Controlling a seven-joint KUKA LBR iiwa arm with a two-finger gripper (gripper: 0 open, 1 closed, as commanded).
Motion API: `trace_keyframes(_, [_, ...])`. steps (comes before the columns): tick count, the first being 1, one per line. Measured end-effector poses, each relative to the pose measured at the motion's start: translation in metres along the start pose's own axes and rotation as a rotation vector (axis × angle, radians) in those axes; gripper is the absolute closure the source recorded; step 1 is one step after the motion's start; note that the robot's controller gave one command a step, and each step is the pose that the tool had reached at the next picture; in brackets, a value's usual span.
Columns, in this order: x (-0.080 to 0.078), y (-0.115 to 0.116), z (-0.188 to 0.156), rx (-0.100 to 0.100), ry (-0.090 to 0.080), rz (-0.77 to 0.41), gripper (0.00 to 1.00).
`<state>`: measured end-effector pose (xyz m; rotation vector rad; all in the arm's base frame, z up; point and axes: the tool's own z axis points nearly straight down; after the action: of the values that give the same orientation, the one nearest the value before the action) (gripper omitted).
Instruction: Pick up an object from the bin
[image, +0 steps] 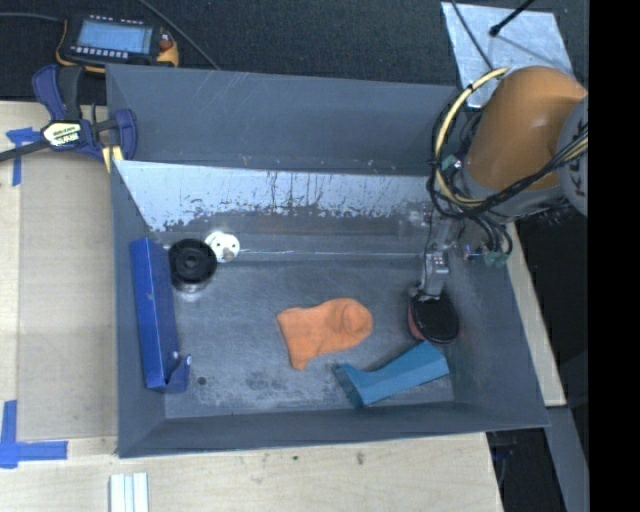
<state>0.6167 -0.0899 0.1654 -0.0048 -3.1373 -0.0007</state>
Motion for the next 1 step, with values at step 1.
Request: trace_keyframes(1, [-0.0015, 0.0003, -0.0053, 0.001, -0.008, -0.002, 0.00])
